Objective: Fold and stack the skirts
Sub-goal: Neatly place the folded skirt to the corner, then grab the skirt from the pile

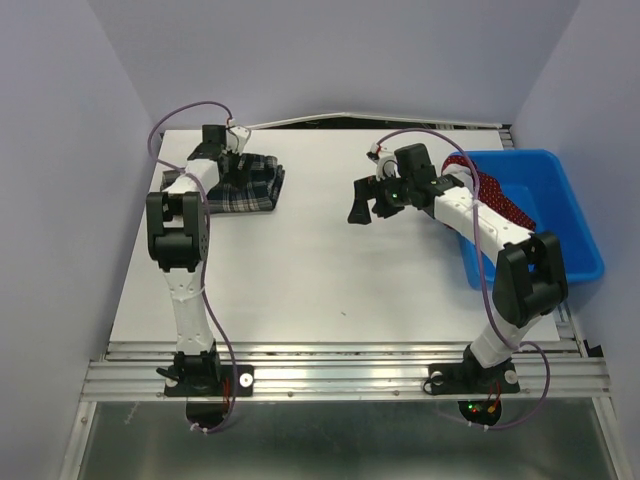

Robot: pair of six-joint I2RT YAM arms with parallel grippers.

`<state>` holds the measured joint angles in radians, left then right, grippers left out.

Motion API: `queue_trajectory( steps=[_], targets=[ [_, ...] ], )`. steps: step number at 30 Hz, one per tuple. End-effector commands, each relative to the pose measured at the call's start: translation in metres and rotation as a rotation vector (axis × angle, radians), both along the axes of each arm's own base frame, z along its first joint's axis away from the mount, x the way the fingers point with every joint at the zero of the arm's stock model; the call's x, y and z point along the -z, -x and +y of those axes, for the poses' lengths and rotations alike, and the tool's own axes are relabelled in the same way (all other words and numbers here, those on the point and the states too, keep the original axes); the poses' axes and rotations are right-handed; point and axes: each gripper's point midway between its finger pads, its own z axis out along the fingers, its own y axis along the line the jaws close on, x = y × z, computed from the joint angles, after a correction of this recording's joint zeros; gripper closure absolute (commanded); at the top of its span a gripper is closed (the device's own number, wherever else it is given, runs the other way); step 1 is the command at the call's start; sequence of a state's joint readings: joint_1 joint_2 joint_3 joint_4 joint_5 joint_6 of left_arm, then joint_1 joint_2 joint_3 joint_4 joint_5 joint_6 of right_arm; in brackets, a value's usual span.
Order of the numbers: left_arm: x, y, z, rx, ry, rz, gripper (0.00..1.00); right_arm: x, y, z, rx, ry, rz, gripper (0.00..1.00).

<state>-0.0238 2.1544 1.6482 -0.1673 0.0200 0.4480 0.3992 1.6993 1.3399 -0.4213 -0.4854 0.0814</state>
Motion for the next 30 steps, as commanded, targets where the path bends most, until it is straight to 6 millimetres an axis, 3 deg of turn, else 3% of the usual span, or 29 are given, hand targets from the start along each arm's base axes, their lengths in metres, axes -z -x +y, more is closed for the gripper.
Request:
queue_trajectory(
  steps=[1,2,3,12,16,19,20,21,24,25,26,27,28,29,30],
  targets=[
    [0.005,-0.025,0.005,0.03,-0.011,0.008,0.02,-0.011,0.0,-0.004,0.001,-0.002,-0.048,0.0],
    [-0.005,-0.036,0.018,0.01,-0.008,-0.013,0.02,-0.01,0.0,-0.004,0.0,0.0,-0.047,0.0],
    [0.005,-0.039,0.026,0.008,-0.013,-0.003,0.02,-0.008,0.001,-0.004,0.0,0.001,-0.042,0.0],
    [0.001,-0.073,0.025,0.171,-0.077,-0.056,0.02,-0.003,-0.006,-0.005,0.008,0.0,-0.026,0.0],
    [-0.009,-0.082,0.02,0.242,-0.098,-0.078,0.01,-0.005,-0.008,-0.005,0.009,0.006,-0.037,0.0],
    [-0.034,-0.09,0.018,0.252,-0.098,-0.128,0.01,-0.016,-0.013,-0.007,0.016,0.015,-0.075,0.0],
    [-0.044,-0.091,0.017,0.258,-0.099,-0.146,0.01,-0.021,-0.015,-0.007,0.018,0.017,-0.089,0.0],
    [-0.067,-0.09,0.017,0.263,-0.109,-0.182,0.01,-0.027,-0.019,-0.012,0.031,0.017,-0.101,0.0],
    [-0.109,-0.085,0.013,0.28,-0.123,-0.248,0.01,-0.063,-0.038,-0.025,0.066,0.012,-0.18,0.0],
    [-0.147,-0.08,0.01,0.277,-0.131,-0.309,0.01,-0.074,-0.049,-0.04,0.104,0.018,-0.207,0.0],
    [-0.166,-0.075,0.008,0.28,-0.125,-0.335,0.01,-0.099,-0.06,-0.047,0.127,0.005,-0.262,0.0],
    [-0.209,-0.065,0.006,0.27,-0.128,-0.403,0.01,-0.107,-0.064,-0.059,0.132,0.028,-0.287,0.0],
    [-0.227,-0.059,0.001,0.271,-0.129,-0.431,0.01,-0.117,-0.07,-0.07,0.155,0.035,-0.309,0.0],
    [-0.243,-0.05,-0.002,0.266,-0.134,-0.442,0.01,-0.135,-0.081,-0.095,0.196,0.05,-0.356,0.0],
    [-0.274,-0.035,-0.002,0.256,-0.143,-0.486,0.01,-0.136,-0.082,-0.107,0.205,0.076,-0.356,0.0]
  ],
)
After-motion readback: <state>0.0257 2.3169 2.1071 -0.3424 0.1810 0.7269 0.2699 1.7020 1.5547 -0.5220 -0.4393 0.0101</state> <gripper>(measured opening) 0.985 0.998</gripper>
